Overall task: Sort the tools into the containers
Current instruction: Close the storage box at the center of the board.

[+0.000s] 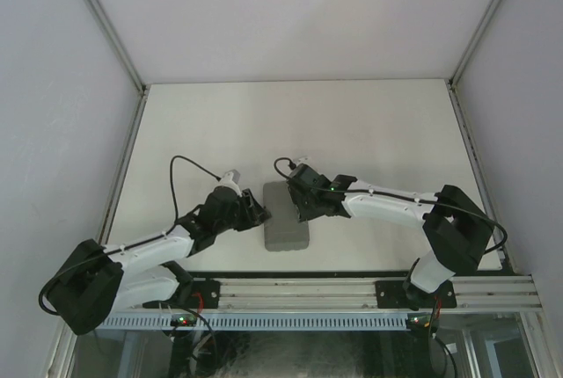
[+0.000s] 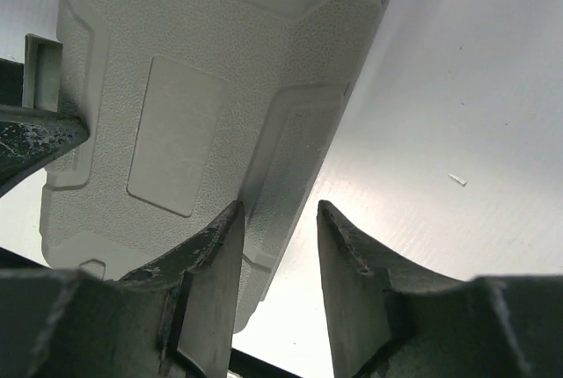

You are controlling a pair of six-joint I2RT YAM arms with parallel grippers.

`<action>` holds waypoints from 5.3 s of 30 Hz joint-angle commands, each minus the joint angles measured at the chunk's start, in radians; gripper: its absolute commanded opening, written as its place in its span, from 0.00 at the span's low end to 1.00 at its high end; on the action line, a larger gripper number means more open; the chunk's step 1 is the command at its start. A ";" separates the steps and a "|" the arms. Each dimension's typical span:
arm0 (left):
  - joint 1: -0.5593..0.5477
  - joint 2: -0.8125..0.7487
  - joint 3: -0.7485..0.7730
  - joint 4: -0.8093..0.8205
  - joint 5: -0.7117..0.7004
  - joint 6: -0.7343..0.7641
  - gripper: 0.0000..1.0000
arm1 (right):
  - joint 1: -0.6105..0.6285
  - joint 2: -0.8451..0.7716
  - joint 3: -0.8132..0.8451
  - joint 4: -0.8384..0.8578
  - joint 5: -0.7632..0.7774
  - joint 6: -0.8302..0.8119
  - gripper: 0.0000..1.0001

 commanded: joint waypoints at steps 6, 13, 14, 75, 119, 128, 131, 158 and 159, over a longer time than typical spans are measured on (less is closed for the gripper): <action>-0.023 0.052 0.093 -0.178 -0.108 0.083 0.48 | -0.056 -0.036 -0.075 0.123 -0.095 0.021 0.35; -0.065 0.060 0.175 -0.306 -0.187 0.108 0.48 | -0.067 -0.031 -0.095 0.149 -0.133 0.024 0.32; -0.074 0.063 0.186 -0.319 -0.196 0.110 0.47 | -0.068 -0.029 -0.096 0.150 -0.137 0.026 0.31; -0.231 0.286 0.385 -0.547 -0.319 0.034 0.00 | -0.060 -0.014 -0.121 0.176 -0.168 0.039 0.28; -0.344 0.518 0.532 -0.718 -0.356 -0.116 0.00 | -0.065 -0.022 -0.176 0.223 -0.189 0.082 0.28; -0.349 0.454 0.535 -0.704 -0.370 -0.101 0.00 | -0.068 -0.030 -0.198 0.234 -0.194 0.089 0.27; -0.349 0.381 0.536 -0.684 -0.385 -0.067 0.00 | -0.069 -0.030 -0.201 0.235 -0.194 0.090 0.27; -0.136 0.005 0.210 -0.373 -0.220 -0.160 0.94 | -0.077 -0.018 -0.206 0.244 -0.208 0.093 0.27; -0.131 0.014 0.202 -0.352 -0.212 -0.165 0.94 | -0.077 -0.017 -0.207 0.246 -0.209 0.092 0.27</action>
